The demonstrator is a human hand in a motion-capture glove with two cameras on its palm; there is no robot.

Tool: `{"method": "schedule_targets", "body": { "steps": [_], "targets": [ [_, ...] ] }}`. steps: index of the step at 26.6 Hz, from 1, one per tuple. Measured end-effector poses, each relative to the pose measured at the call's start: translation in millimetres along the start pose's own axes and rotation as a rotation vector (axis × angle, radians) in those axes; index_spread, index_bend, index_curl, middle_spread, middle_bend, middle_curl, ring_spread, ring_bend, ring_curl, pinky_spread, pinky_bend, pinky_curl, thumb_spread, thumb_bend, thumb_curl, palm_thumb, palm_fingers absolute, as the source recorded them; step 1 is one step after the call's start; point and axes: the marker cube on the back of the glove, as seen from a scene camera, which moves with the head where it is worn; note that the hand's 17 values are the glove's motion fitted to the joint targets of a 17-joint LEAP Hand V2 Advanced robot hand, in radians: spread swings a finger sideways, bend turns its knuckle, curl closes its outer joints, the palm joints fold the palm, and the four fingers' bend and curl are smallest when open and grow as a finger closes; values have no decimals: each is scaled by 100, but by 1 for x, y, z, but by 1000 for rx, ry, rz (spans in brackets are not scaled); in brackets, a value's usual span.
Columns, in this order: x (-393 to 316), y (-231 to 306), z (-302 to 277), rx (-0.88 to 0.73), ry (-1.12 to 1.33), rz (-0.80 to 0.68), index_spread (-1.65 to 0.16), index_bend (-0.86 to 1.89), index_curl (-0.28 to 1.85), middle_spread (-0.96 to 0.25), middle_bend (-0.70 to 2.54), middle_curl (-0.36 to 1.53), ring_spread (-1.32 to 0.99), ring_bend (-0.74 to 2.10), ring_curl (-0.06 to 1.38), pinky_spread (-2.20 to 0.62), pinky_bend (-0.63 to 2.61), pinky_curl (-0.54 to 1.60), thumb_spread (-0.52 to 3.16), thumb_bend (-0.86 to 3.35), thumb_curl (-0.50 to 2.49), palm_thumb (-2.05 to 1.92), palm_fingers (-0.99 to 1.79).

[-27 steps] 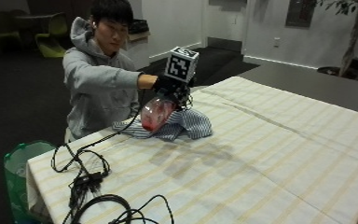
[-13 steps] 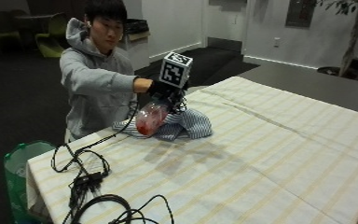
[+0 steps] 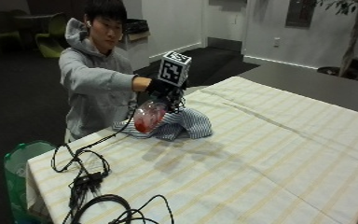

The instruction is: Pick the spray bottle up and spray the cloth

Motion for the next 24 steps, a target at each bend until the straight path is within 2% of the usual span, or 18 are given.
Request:
{"method": "schedule_targets", "body": {
  "steps": [5, 10, 19, 24],
  "targets": [
    [-23, 0, 21, -2, -7, -44, -22, 45, 57, -9, 67, 53, -17, 63, 49, -28, 33, 45, -20, -3, 65, 109, 135],
    [-57, 7, -1, 100, -182, -142, -23, 44, 58, -9, 67, 53, -17, 63, 49, -28, 33, 45, -20, -3, 65, 109, 135],
    [-153, 14, -83, 449, -838, -351, -22, 44, 58, -9, 66, 53, -16, 64, 50, -28, 34, 46, -20, -3, 65, 109, 135],
    [-195, -10, -85, 550, -1222, -389, -22, 43, 58, -9, 66, 53, -16, 64, 50, -28, 34, 46, -20, -3, 65, 109, 135]
  ]
}}
